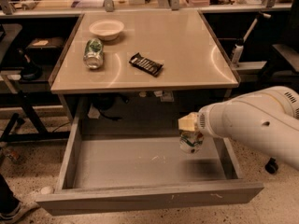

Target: Place 7up can into top drawer

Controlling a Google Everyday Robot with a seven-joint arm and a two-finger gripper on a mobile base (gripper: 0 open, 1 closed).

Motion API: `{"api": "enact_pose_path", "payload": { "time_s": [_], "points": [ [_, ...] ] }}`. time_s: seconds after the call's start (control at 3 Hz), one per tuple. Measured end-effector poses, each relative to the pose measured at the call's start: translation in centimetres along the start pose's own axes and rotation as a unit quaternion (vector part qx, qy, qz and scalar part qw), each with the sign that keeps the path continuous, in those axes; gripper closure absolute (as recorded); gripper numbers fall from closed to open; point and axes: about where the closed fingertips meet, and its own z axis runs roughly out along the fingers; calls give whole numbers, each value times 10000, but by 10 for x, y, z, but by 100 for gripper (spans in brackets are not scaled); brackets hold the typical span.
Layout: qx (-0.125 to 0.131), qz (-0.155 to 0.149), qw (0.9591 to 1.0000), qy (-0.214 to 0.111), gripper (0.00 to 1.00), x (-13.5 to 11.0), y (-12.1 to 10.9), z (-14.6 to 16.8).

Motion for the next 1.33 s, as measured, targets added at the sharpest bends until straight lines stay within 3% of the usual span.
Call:
{"api": "enact_pose_path", "payload": {
  "time_s": [0.33, 0.67, 1.33],
  "points": [
    [11, 203, 9998, -17, 100, 0, 0, -1],
    [11, 181, 9998, -19, 100, 0, 0, -2],
    [9, 669, 9978, 7, 100, 33, 6, 40]
  ]
}}
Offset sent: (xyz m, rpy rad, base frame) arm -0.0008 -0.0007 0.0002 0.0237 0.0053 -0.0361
